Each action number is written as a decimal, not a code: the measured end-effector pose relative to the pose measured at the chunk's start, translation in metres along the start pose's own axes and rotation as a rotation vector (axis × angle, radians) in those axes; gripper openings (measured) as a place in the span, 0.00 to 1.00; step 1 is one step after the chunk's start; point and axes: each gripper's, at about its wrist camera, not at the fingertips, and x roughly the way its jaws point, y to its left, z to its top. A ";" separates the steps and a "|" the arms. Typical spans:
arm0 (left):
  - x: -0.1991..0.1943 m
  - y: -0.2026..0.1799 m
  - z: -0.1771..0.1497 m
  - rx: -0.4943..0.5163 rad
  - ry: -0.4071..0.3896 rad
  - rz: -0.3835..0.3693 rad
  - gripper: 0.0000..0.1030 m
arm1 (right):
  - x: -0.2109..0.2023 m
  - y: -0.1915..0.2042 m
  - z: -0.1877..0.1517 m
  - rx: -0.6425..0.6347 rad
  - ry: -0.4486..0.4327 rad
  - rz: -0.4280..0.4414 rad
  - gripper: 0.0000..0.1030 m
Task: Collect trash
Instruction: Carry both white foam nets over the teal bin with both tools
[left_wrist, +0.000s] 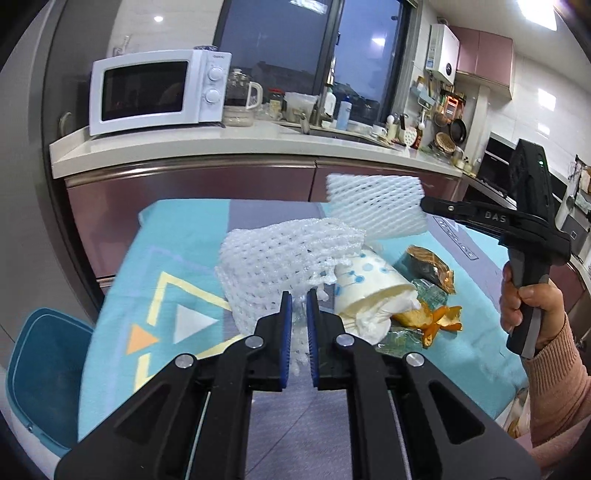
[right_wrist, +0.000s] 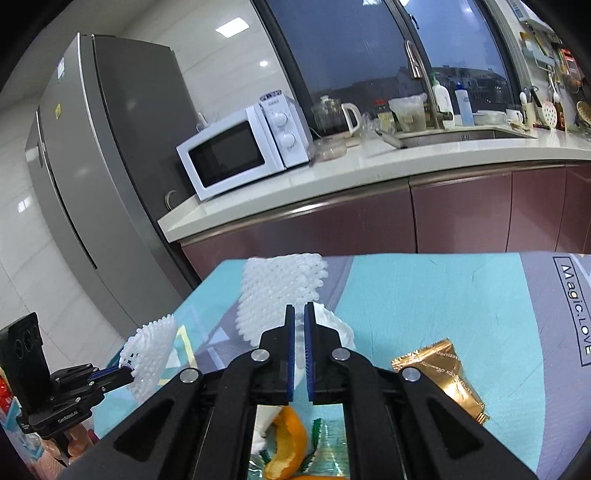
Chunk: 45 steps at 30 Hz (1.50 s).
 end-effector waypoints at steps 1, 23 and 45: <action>-0.002 0.001 0.000 -0.001 -0.003 0.002 0.08 | -0.002 0.002 0.001 -0.003 -0.005 0.004 0.04; -0.072 0.048 -0.023 -0.024 -0.043 0.126 0.08 | 0.012 0.078 -0.024 -0.043 0.064 0.180 0.04; -0.130 0.126 -0.046 -0.117 -0.061 0.280 0.08 | 0.065 0.169 -0.037 -0.121 0.184 0.339 0.04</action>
